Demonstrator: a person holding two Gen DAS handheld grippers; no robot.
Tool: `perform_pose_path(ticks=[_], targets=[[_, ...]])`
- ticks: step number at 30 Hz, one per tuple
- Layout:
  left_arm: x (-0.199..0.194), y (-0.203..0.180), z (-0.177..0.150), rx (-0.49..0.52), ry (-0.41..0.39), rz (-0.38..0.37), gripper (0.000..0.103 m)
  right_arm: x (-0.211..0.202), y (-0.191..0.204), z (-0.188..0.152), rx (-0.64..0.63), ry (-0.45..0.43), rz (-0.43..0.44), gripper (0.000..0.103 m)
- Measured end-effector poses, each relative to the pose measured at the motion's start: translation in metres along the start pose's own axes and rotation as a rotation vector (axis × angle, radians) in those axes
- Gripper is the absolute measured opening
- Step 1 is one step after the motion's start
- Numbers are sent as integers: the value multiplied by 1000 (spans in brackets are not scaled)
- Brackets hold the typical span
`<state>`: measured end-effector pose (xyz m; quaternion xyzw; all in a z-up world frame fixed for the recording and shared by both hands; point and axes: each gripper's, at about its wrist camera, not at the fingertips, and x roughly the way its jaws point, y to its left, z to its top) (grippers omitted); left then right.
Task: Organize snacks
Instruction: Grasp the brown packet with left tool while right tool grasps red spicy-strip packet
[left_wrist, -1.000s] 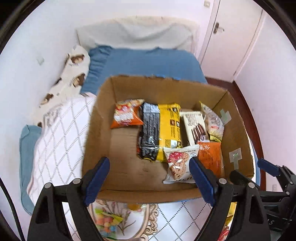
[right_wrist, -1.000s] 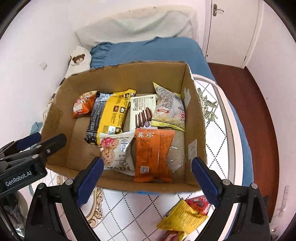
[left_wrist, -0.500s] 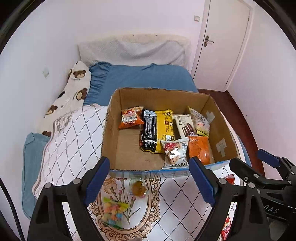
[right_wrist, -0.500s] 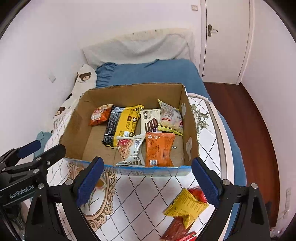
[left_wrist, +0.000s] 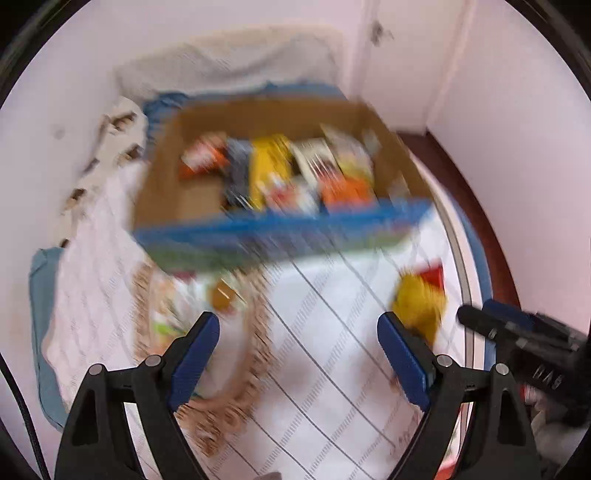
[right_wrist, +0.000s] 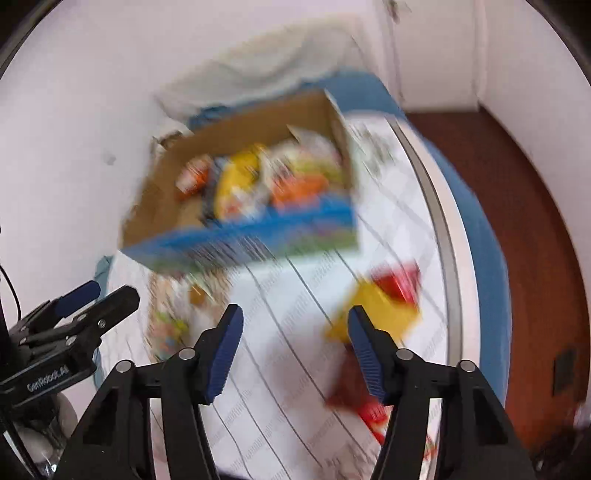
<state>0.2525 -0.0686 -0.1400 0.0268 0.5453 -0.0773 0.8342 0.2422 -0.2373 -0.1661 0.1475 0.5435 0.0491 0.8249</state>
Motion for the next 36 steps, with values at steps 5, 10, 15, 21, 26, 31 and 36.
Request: perform_pose_path(ticks=[5, 10, 15, 21, 26, 31, 36], targets=[[60, -56, -31, 141, 149, 8, 88, 15, -62, -46, 78, 86, -57, 60], [96, -83, -50, 225, 239, 42, 88, 53, -88, -87, -25, 255, -116, 78], [112, -91, -55, 240, 300, 49, 88, 94, -90, -111, -122, 321, -139, 77], [118, -113, -49, 265, 321, 41, 88, 112, -101, -120, -22, 295, -142, 66], [138, -143, -42, 296, 354, 42, 88, 90, -159, -138, 331, 211, -93, 66], [169, -180, -47, 376, 398, 58, 88, 73, -179, -157, 402, 199, -30, 72], [166, -190, -58, 418, 349, 65, 56, 64, -164, -150, 222, 196, -86, 72]])
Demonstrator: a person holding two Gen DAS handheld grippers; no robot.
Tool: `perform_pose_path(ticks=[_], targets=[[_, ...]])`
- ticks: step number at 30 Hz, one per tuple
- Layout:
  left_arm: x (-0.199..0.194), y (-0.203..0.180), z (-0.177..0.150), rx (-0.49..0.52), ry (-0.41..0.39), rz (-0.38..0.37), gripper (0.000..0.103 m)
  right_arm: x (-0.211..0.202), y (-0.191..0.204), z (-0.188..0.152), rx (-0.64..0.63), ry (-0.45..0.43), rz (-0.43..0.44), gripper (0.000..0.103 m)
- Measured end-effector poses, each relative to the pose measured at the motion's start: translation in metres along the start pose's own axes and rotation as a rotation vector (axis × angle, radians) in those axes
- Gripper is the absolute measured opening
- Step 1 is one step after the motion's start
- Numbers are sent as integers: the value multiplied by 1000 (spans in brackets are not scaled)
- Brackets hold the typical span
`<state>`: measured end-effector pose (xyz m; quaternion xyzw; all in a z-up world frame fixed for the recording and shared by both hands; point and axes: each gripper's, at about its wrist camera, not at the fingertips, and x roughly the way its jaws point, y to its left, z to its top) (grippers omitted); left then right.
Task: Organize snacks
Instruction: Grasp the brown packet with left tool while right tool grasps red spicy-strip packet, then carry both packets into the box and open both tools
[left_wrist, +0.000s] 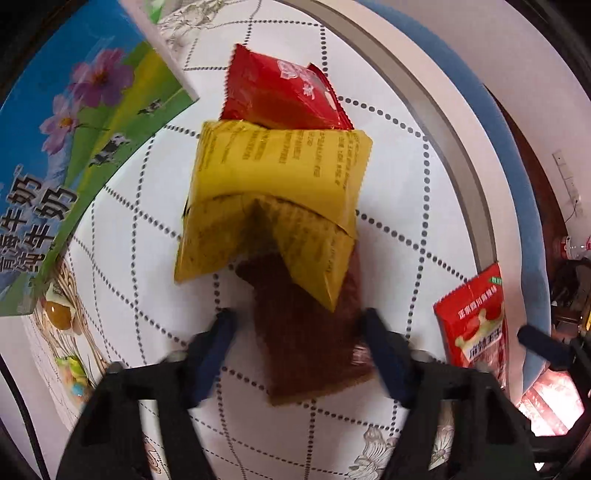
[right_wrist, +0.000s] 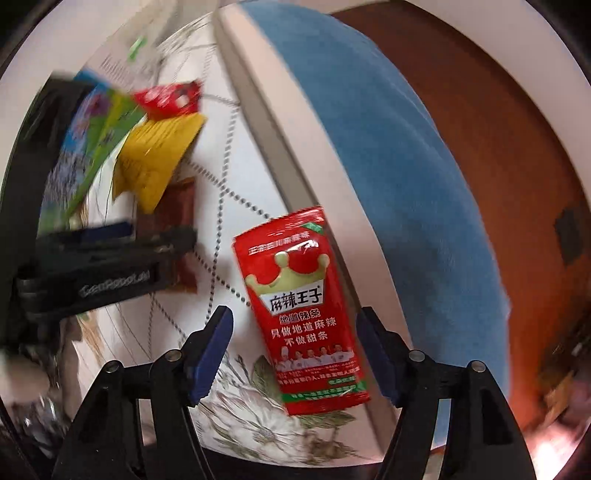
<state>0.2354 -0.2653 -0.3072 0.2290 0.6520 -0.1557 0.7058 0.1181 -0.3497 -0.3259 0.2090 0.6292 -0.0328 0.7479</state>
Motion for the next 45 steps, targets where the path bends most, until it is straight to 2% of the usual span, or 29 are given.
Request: perform_pose_path(ticks=[1, 4, 8, 10, 14, 17, 20, 23, 24, 26, 29, 30, 34, 39, 45], targets=[[-4, 4, -4, -4, -4, -7, 51, 2, 6, 2, -42, 4, -15, 72], [-7, 24, -24, -46, -7, -23, 51, 19, 22, 8, -114, 39, -51, 72], [-9, 67, -61, -159, 9, -64, 51, 42, 35, 6, -117, 75, -117, 71], [-7, 87, -77, -234, 20, -91, 51, 44, 39, 4, -85, 79, -106, 62], [7, 129, -106, -416, 48, -185, 51, 50, 70, 1, -60, 89, -47, 61], [25, 144, -116, -483, 77, -272, 53, 53, 102, 0, -81, 109, 0, 61], [34, 160, -117, -490, 79, -310, 55, 55, 123, 7, -77, 132, 48, 62], [40, 157, -107, -488, 78, -314, 55, 47, 134, 7, -105, 138, 28, 69], [38, 155, -105, -490, 72, -313, 55, 45, 137, 6, -119, 139, 17, 74], [37, 156, -109, -489, 59, -308, 54, 46, 141, 2, -157, 148, -7, 75], [25, 150, -122, -486, 41, -298, 51, 53, 125, 4, -195, 191, -7, 75], [21, 149, -125, -481, 36, -299, 51, 60, 127, 7, -203, 185, -22, 75], [-6, 153, -123, -468, 16, -293, 51, 59, 139, 4, -209, 120, -52, 55], [-38, 161, -115, -460, -42, -299, 51, 38, 150, 13, -185, 64, 5, 51], [-104, 180, -101, -451, -165, -339, 51, 4, 171, 37, -178, 14, 119, 51]])
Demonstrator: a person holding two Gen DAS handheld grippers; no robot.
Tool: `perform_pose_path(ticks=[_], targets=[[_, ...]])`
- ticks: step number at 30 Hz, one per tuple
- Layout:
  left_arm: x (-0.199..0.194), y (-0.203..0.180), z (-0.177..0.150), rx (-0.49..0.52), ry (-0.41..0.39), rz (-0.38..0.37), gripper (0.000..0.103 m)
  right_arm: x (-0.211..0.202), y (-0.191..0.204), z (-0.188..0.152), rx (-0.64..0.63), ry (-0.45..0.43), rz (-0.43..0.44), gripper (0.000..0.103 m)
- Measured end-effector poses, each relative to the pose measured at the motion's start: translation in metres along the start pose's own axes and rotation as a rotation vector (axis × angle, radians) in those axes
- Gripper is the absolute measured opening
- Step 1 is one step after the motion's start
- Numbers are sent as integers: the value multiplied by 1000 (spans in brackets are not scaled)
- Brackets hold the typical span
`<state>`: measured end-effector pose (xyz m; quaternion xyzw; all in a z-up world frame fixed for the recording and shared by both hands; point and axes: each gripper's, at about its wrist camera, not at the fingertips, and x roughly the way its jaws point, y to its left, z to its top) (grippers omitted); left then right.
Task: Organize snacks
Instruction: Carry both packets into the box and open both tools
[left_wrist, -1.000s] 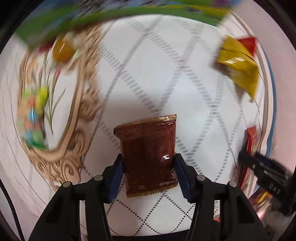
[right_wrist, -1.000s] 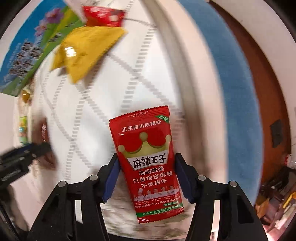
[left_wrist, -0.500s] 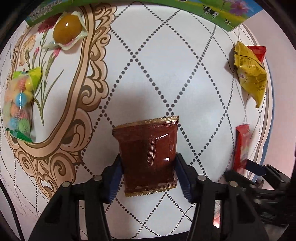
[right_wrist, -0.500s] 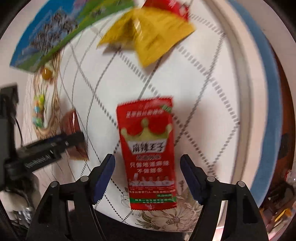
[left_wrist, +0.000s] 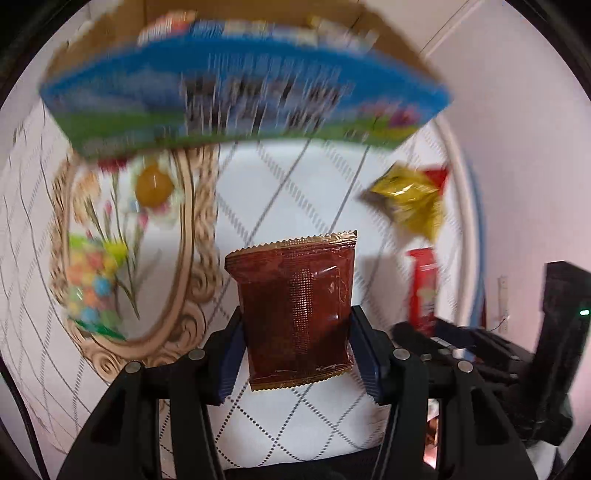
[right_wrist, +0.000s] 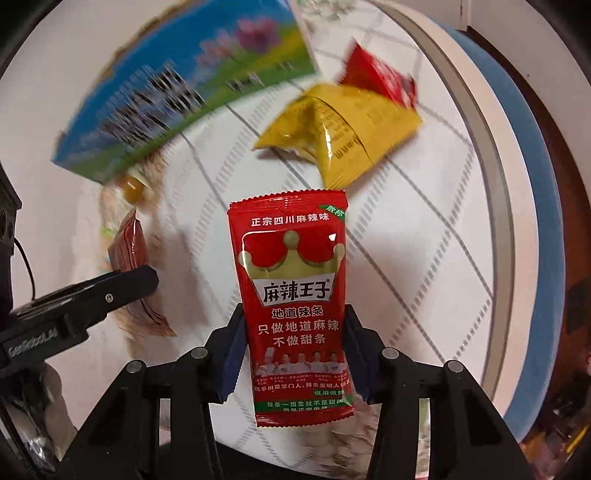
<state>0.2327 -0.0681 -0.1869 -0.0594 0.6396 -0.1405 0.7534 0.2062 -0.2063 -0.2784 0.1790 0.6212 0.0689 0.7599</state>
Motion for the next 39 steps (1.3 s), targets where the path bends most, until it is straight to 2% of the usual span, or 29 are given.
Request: perform_pose_path(ticks=[6, 10, 13, 16, 20, 22, 26, 27, 28, 30, 31, 32, 33, 39], targets=[[-62, 4, 45, 21, -107, -41, 51, -38, 27, 37, -22, -83, 106, 51], [-92, 8, 81, 25, -142, -39, 51, -77, 45, 81, -42, -157, 171, 51], [-105, 17, 111, 23, -161, -10, 51, -98, 57, 124, -79, -217, 146, 51], [-94, 36, 148, 13, -171, 48, 51, -97, 75, 174, -115, -262, 83, 51], [-71, 67, 190, -39, -119, 105, 51, -76, 76, 234, -121, -217, 18, 51], [-54, 81, 205, -57, -83, 137, 51, -61, 72, 248, -115, -172, -11, 51], [-20, 107, 222, -89, -3, 200, 52, -36, 62, 260, -97, -105, -78, 52], [-12, 112, 224, -98, 12, 211, 52, -31, 62, 262, -99, -97, -96, 61], [-5, 118, 224, -115, 27, 215, 54, -26, 62, 264, -98, -89, -120, 80], [2, 125, 223, -135, 44, 213, 66, -24, 63, 263, -92, -97, -112, 87], [3, 127, 222, -137, 32, 206, 78, -20, 65, 263, -96, -90, -122, 91], [3, 127, 220, -136, 22, 211, 85, -17, 66, 263, -100, -88, -130, 92], [4, 127, 219, -135, 20, 210, 88, -14, 68, 264, -105, -90, -134, 94], [3, 122, 211, -126, 12, 183, 90, -8, 76, 260, -114, -96, -173, 97]])
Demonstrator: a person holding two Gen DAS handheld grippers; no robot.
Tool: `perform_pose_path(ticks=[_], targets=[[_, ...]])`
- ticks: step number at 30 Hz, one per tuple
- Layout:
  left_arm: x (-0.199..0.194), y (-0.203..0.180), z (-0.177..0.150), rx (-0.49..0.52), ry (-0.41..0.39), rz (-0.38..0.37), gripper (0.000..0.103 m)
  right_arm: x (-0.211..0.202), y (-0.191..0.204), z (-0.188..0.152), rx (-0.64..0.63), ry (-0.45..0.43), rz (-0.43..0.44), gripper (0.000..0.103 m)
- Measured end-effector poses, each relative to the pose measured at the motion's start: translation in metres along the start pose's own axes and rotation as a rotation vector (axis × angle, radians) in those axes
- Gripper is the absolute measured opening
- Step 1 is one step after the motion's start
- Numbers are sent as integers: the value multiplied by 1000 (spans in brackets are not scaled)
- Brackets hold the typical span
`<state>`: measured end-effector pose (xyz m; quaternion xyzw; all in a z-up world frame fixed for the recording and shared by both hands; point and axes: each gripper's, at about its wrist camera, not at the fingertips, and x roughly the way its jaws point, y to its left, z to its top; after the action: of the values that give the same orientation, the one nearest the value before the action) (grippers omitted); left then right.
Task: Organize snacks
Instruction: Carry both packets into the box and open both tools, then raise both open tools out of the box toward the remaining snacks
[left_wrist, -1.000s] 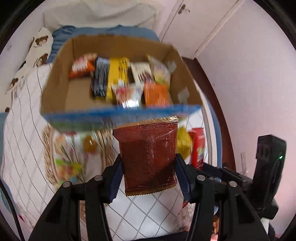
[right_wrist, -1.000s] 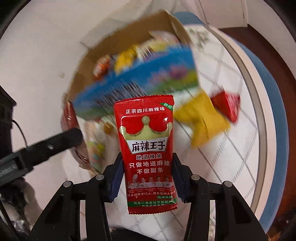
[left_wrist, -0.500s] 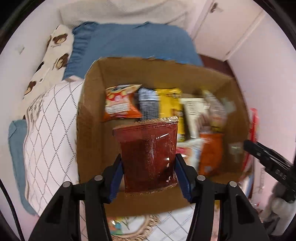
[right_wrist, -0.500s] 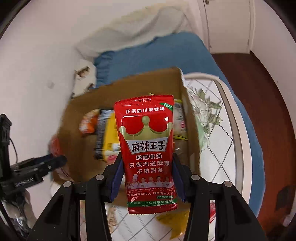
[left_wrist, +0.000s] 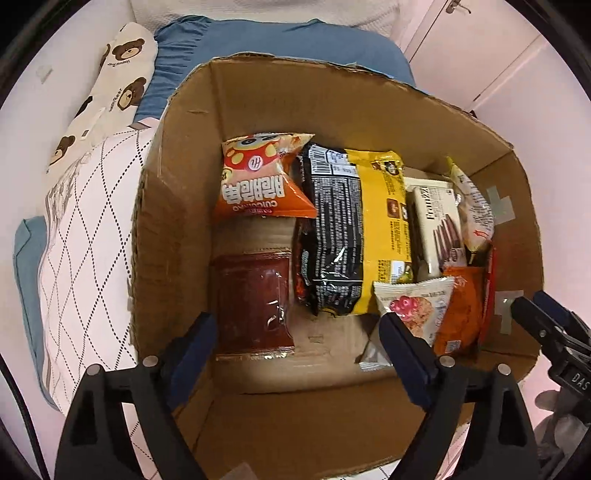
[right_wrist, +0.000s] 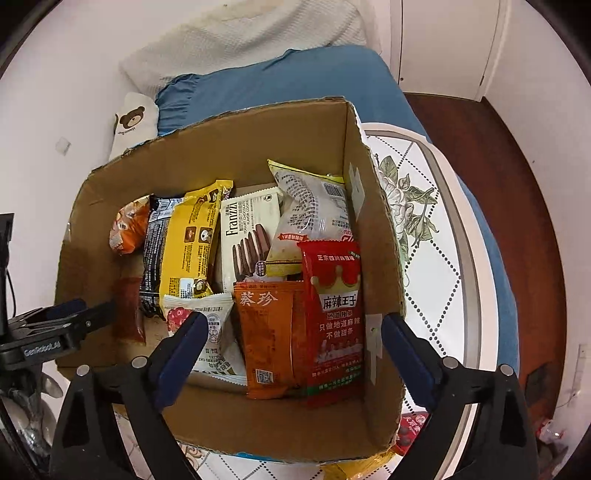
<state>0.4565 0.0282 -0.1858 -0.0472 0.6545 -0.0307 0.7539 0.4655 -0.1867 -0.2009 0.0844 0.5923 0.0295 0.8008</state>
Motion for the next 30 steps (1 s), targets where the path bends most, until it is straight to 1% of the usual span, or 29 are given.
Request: perform_pose_path(ticks=[3, 8, 12, 15, 20, 25, 30], targets=[[-8, -3, -6, -7, -19, -19, 90, -2, 3, -3, -3, -2, -7, 97], [-26, -11, -22, 1, -106, 24, 90, -14, 15, -14, -42, -42, -58, 97], [-36, -15, -36, -9, -144, 16, 90, -21, 23, -23, -58, -65, -68, 97], [-45, -17, -47, -9, -184, 31, 90, -31, 27, -31, -66, -93, -79, 97], [-65, -21, -65, -1, -260, 53, 90, -56, 33, -48, -89, -170, -115, 97], [-90, -24, -89, 6, -330, 55, 90, -82, 36, -67, -102, -230, -117, 97], [-112, -30, -111, 32, -384, 61, 90, -109, 38, -87, -105, -279, -105, 97]])
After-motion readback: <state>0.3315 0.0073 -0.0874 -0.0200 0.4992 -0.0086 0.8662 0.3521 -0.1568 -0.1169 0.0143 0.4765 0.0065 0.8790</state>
